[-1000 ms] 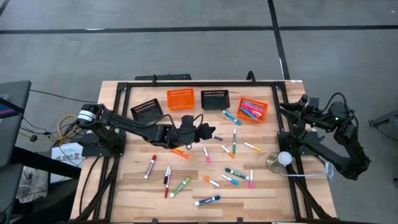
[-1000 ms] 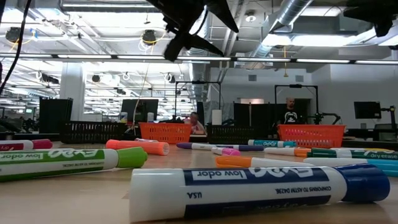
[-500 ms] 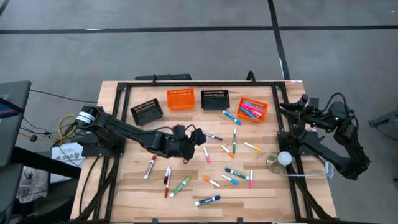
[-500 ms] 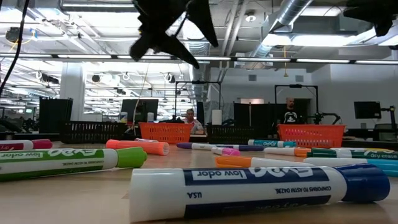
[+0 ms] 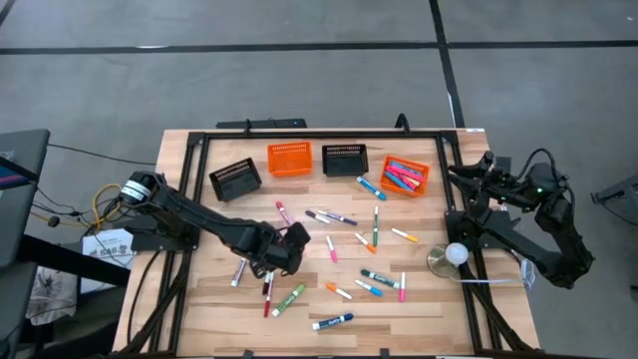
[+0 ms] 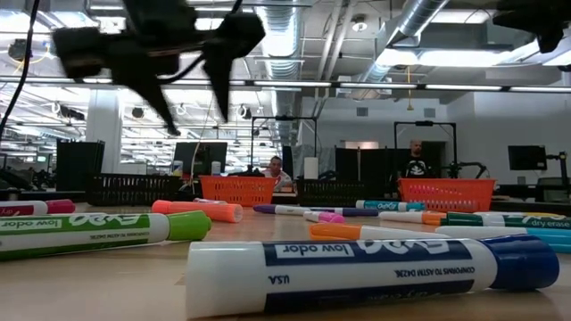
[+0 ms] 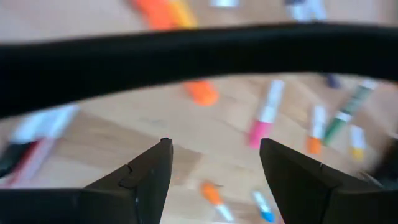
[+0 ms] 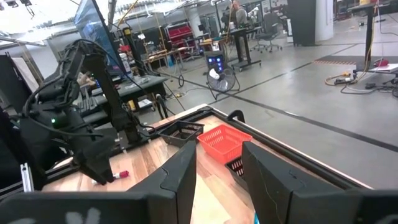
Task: Pick & Place Markers
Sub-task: Put the orange marker into the right orange bin
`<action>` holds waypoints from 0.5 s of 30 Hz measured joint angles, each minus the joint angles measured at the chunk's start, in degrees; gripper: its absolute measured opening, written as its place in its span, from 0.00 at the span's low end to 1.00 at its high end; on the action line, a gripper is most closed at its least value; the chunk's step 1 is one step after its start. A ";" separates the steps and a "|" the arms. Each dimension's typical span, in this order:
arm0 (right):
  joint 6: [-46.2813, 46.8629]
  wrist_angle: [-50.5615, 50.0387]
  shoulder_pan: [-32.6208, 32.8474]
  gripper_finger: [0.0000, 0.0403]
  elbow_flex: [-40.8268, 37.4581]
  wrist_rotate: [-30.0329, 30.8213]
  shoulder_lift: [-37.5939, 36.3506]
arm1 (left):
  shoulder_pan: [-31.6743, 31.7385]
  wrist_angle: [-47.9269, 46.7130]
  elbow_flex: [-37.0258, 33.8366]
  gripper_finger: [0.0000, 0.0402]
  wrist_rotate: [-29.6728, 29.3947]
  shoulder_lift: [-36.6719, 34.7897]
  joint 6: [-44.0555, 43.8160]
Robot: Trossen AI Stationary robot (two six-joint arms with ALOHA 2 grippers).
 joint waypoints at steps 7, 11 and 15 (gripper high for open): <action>0.00 -0.02 0.00 0.29 0.02 0.00 0.00 | 1.44 -1.05 1.25 0.60 2.00 1.72 -2.01; 0.02 -0.07 0.00 0.29 0.02 0.00 0.00 | 2.97 -1.16 1.89 0.60 2.23 4.18 -2.33; 0.02 -0.07 0.00 0.29 0.02 0.00 0.00 | 4.64 -0.17 1.90 0.60 2.48 6.57 -3.19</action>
